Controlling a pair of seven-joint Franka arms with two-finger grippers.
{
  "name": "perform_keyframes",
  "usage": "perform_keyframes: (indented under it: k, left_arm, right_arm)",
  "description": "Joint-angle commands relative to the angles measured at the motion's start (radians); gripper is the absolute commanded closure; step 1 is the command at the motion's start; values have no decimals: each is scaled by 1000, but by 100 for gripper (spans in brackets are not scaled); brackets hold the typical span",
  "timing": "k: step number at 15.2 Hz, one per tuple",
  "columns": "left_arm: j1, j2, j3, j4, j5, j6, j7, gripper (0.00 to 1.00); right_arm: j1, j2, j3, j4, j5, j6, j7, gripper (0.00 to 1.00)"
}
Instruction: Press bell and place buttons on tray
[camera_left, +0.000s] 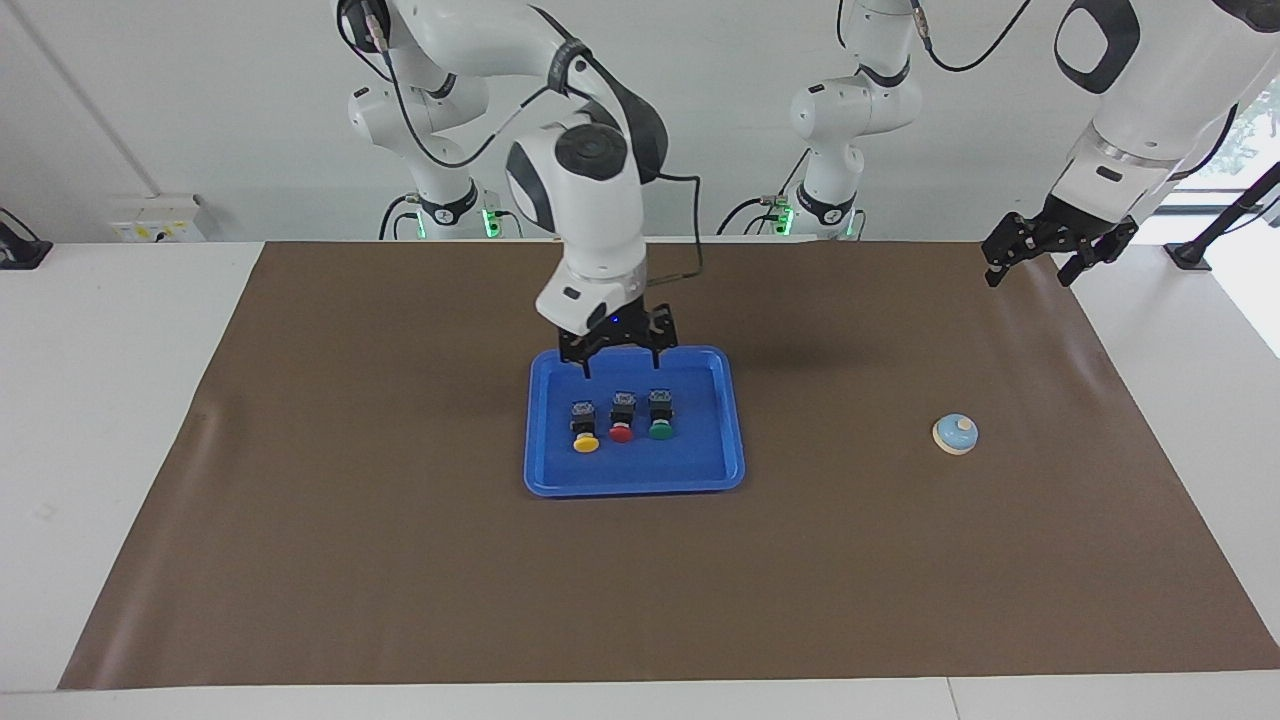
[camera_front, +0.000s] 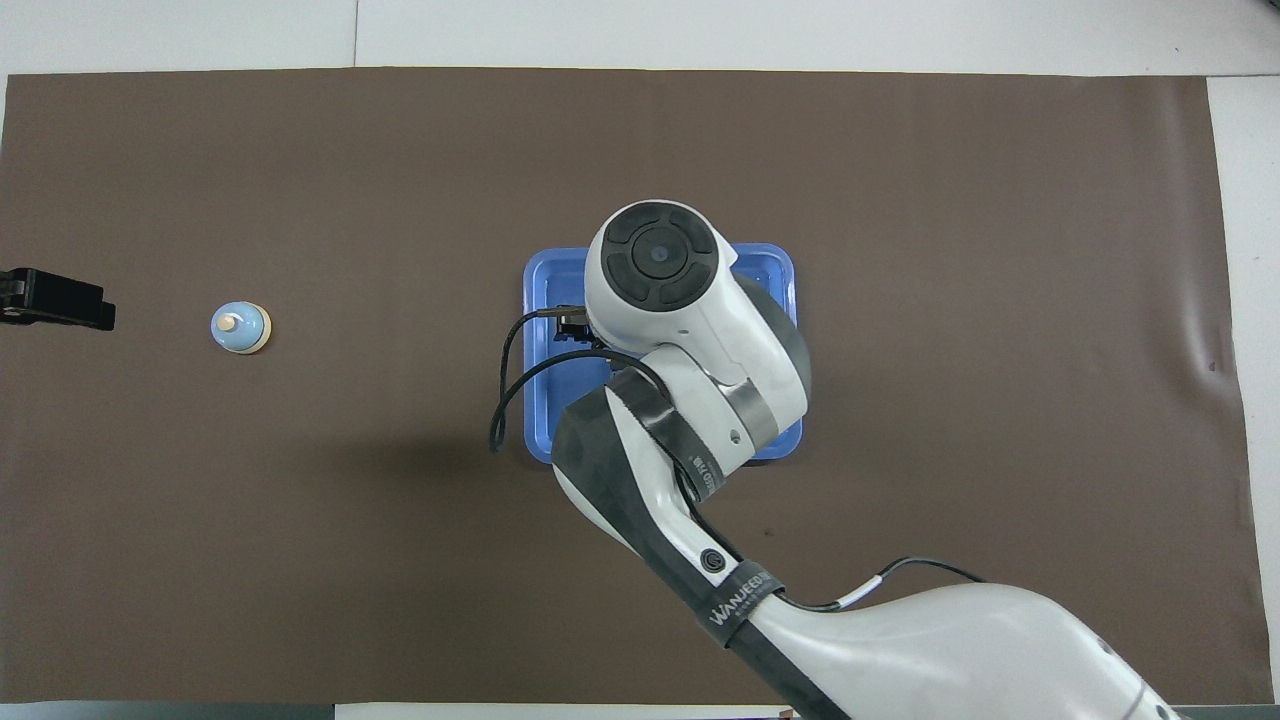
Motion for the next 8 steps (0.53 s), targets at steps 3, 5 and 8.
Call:
perform_keyframes:
  k: [3, 5, 8]
  left_arm:
    - [-1, -24, 6, -26, -7, 5, 7, 0]
    - [-1, -24, 6, -26, -7, 5, 7, 0]
    - [-1, -24, 6, -26, -7, 5, 7, 0]
  right_arm:
    - [-221, -186, 12, -45, -3, -186, -320, 0]
    - [-273, -249, 10, -92, -5, -229, -328, 0]
    - [-376, -295, 12, -175, -3, -216, -305, 0]
